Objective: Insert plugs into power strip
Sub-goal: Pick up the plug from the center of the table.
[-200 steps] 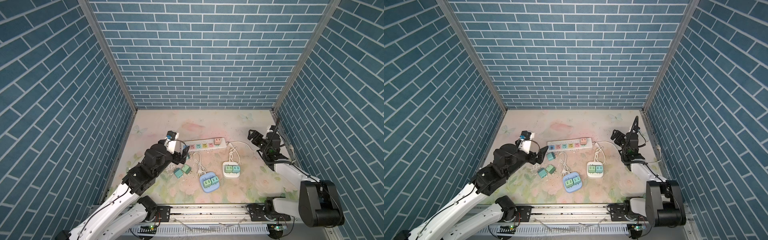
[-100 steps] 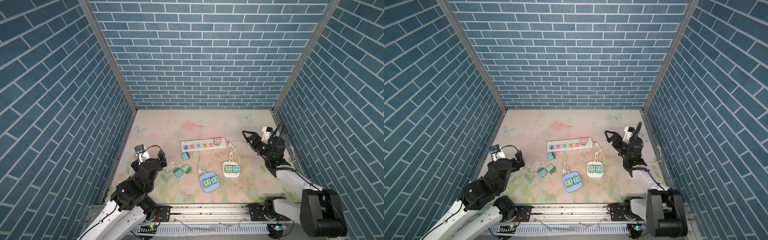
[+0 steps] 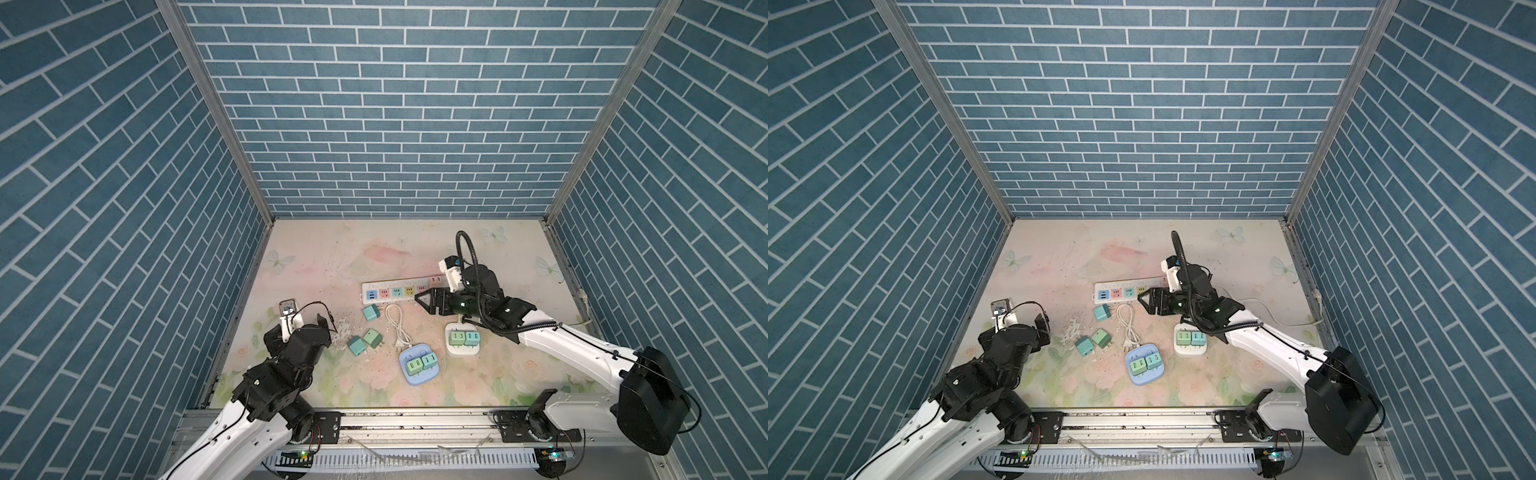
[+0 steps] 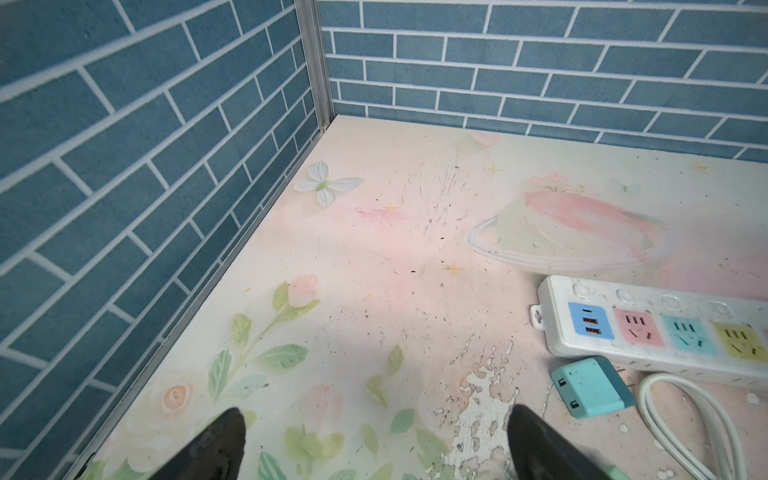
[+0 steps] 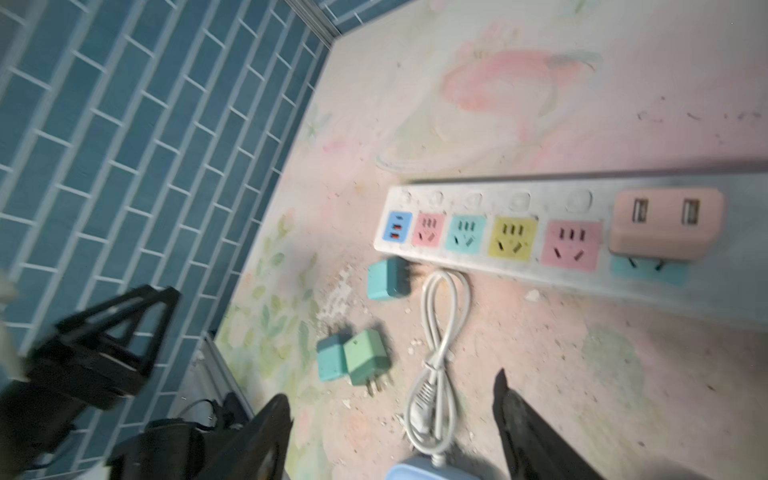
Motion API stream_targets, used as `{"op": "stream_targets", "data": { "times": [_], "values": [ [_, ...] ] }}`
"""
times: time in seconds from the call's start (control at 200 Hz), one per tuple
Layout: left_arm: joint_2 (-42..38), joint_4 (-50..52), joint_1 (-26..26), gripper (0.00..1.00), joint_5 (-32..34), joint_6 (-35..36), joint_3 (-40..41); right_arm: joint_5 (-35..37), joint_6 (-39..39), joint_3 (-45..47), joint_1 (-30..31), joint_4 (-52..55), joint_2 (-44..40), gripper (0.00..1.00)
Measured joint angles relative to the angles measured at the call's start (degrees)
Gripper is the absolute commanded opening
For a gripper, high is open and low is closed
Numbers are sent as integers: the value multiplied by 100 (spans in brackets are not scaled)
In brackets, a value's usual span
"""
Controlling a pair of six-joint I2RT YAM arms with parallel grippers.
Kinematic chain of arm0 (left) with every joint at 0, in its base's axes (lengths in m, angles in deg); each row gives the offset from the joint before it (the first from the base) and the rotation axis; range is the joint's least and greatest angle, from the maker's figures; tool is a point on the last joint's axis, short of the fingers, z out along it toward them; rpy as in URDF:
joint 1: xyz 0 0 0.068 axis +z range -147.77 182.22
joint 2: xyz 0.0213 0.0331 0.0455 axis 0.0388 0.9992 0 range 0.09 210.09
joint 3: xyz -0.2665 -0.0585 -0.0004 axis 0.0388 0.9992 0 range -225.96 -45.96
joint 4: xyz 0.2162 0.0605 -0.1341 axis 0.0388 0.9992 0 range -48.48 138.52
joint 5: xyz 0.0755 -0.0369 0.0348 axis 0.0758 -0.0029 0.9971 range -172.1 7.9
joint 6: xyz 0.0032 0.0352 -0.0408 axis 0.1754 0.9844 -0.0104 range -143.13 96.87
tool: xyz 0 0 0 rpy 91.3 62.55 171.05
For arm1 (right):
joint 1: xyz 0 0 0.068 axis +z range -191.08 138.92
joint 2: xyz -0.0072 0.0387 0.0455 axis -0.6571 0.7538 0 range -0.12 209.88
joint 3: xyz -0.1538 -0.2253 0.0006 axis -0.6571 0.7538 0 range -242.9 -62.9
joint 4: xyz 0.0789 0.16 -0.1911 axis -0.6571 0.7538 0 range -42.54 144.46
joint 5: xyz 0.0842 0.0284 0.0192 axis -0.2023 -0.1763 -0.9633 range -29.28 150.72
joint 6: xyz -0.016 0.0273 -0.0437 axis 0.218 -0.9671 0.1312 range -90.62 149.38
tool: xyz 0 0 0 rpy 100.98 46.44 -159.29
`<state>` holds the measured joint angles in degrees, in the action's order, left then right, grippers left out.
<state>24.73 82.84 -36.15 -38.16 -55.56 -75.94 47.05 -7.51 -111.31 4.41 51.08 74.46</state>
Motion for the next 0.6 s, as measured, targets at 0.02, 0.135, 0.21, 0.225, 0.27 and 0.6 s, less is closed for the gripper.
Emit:
{"op": "stream_targets", "data": {
  "times": [0.02,0.135,0.21,0.225,0.27,0.6],
  "values": [
    [-52,-7,0,100,-4,-15,37,129,39,-42,85,129,39,77],
    [-334,-57,0,100,-28,-57,306,767,297,-337,640,767,372,76],
    [-439,31,0,100,-2,-166,337,1056,396,-474,922,1001,549,75],
    [-474,39,0,100,-2,-175,337,1110,407,-503,968,1038,590,75],
    [-588,48,0,100,0,-203,337,1276,455,-632,1132,1191,730,75],
    [-1137,125,0,100,22,-295,413,1534,763,-1639,1694,1513,2041,70]
  ]
}}
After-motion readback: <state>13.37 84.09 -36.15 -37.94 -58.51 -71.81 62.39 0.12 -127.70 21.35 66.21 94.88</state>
